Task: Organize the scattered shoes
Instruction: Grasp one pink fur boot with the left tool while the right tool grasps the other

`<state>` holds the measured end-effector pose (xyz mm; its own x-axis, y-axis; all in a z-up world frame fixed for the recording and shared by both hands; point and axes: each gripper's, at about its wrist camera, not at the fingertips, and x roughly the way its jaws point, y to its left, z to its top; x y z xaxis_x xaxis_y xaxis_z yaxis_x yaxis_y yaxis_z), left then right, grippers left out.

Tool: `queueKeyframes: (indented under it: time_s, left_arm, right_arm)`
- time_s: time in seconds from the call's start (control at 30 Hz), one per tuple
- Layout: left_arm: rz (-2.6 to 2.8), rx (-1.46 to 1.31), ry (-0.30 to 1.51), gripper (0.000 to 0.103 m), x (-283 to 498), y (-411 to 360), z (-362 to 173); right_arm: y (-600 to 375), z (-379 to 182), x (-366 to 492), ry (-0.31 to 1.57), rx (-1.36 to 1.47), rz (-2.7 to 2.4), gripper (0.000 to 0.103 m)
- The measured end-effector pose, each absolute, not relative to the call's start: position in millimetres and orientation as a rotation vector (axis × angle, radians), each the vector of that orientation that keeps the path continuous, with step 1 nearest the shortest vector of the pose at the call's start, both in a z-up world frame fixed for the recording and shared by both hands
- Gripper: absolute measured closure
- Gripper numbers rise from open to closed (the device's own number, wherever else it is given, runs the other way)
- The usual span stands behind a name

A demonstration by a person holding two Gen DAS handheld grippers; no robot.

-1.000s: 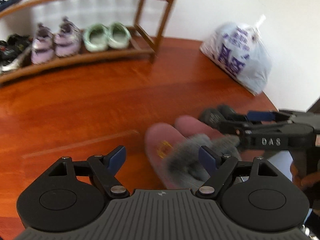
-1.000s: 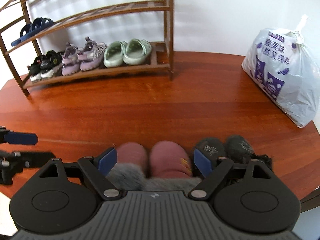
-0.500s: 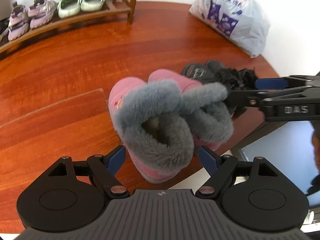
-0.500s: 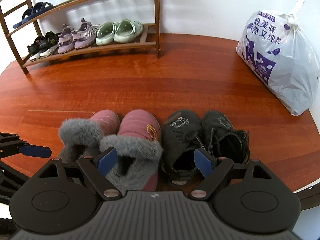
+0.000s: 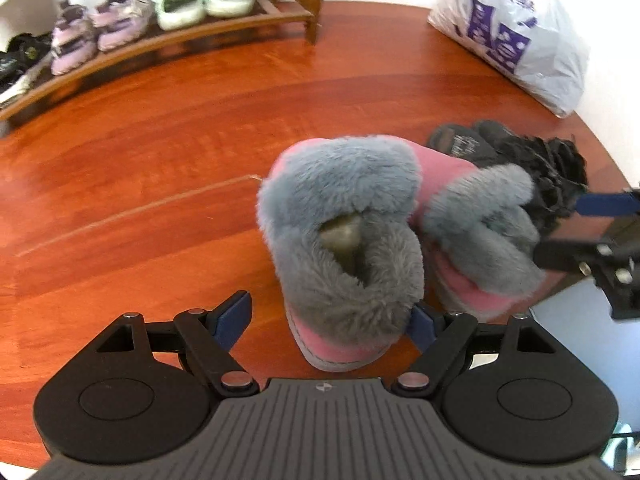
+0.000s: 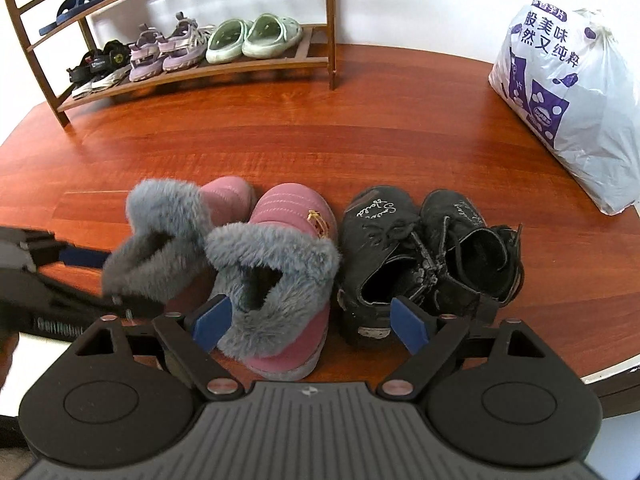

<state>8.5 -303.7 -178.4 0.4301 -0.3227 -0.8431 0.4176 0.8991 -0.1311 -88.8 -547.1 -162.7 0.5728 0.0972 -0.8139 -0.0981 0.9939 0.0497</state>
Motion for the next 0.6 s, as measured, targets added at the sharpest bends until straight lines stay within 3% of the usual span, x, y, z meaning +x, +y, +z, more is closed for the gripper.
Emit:
queueKeyframes:
  time_s: [0.6]
  left_arm:
    - [-0.452,0.121,0.914,0.021,11.7,-309.3,-204.6]
  right_arm:
    - [-538.2,-179.6,-107.4,0.978,0.052,0.126,0.011]
